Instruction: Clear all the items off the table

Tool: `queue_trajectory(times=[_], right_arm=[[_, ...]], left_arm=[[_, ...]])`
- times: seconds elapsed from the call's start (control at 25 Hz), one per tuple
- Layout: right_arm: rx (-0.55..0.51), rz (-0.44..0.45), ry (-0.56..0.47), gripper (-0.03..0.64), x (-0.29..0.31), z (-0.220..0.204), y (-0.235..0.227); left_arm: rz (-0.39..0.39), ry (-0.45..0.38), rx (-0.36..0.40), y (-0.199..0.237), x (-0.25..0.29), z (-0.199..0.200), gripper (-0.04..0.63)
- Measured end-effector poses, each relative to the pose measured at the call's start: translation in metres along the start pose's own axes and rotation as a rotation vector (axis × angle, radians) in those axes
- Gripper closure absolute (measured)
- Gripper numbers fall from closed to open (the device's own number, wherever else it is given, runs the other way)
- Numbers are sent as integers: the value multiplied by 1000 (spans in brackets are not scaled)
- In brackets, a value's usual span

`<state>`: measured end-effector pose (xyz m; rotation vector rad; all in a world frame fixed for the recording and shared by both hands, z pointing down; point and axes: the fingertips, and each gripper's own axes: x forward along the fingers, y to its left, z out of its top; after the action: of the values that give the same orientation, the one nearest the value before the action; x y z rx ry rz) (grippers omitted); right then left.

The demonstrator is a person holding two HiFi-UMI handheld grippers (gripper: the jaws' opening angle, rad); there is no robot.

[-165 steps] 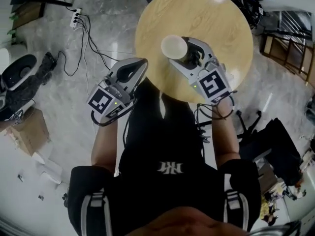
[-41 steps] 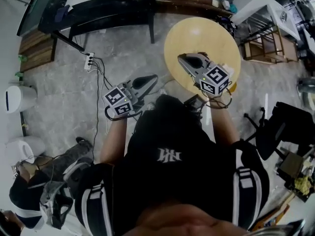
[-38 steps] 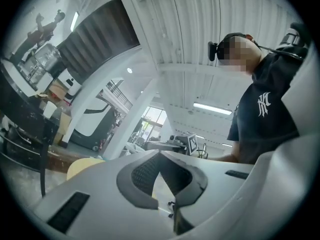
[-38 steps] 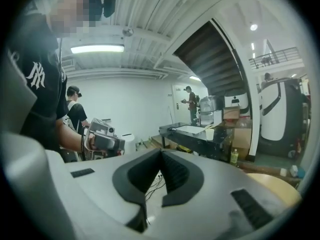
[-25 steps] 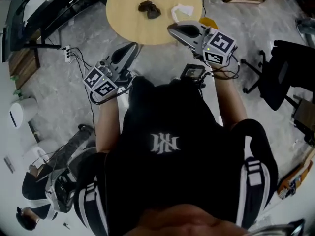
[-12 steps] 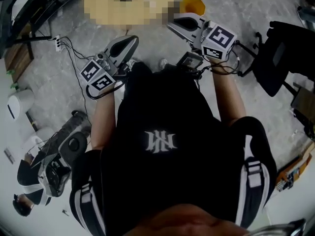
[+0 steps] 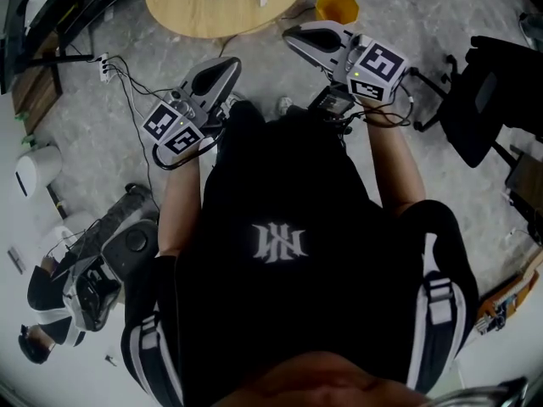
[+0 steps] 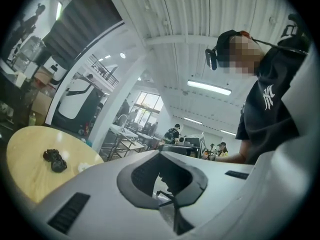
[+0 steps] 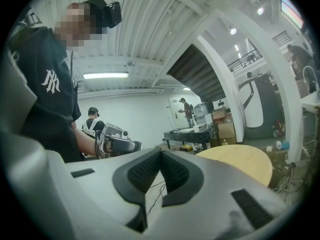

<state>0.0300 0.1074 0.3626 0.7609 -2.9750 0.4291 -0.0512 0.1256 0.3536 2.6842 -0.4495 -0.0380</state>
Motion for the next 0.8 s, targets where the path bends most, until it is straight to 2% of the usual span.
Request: queue_trajectory(times=[0.44,0.64,0.8], right_arm=[[-41,11,14,612,13,9,-2],[-120,39,45,612,22,12,-1],[-120,38,33,609,21,11,-6]], left_arm=[[-116,7,-41,-18,-11,2,583],[-89,9,-32,-8,-21,5,583],[-39,10,-39,4,-32,0,583]])
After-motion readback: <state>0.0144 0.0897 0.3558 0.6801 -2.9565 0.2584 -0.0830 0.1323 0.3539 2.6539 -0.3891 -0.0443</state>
